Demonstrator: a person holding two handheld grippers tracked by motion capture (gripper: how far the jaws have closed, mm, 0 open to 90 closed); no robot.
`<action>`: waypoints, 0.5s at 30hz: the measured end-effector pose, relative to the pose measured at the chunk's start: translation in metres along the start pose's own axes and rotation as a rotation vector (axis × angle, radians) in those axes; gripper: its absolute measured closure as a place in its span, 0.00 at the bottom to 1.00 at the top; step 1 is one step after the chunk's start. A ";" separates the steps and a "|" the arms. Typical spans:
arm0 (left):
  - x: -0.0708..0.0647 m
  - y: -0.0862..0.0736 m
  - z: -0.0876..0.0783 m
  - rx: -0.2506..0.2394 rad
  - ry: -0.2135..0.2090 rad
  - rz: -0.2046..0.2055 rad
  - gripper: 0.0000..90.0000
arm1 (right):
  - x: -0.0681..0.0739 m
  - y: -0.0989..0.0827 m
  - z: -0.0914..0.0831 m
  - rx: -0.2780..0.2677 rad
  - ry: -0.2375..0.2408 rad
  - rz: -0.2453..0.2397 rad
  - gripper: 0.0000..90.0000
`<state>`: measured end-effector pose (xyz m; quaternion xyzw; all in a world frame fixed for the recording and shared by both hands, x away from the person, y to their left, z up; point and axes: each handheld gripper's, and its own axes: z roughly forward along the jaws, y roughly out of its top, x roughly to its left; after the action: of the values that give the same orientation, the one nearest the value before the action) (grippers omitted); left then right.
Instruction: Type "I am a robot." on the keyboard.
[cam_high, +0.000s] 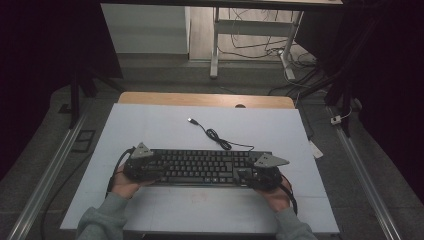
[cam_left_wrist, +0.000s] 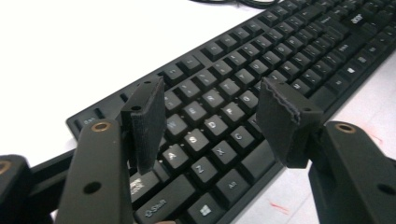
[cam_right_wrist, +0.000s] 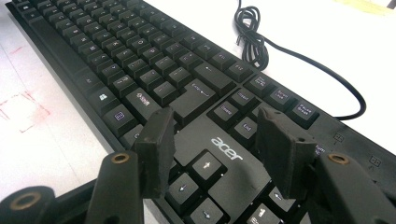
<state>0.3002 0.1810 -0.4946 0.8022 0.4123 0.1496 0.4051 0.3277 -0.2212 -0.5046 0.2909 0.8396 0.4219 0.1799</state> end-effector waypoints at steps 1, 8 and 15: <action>-0.001 0.000 0.000 0.001 -0.005 0.006 0.47 | 0.000 0.000 0.000 -0.001 0.000 0.000 0.52; -0.010 0.004 0.001 0.009 -0.034 0.036 0.47 | 0.000 0.000 0.000 0.001 0.000 -0.001 0.52; -0.018 0.005 0.004 0.030 -0.052 0.072 0.46 | 0.000 0.000 0.001 0.000 -0.002 -0.002 0.52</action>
<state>0.2942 0.1636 -0.4916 0.8260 0.3749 0.1369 0.3980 0.3278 -0.2205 -0.5055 0.2906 0.8397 0.4216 0.1809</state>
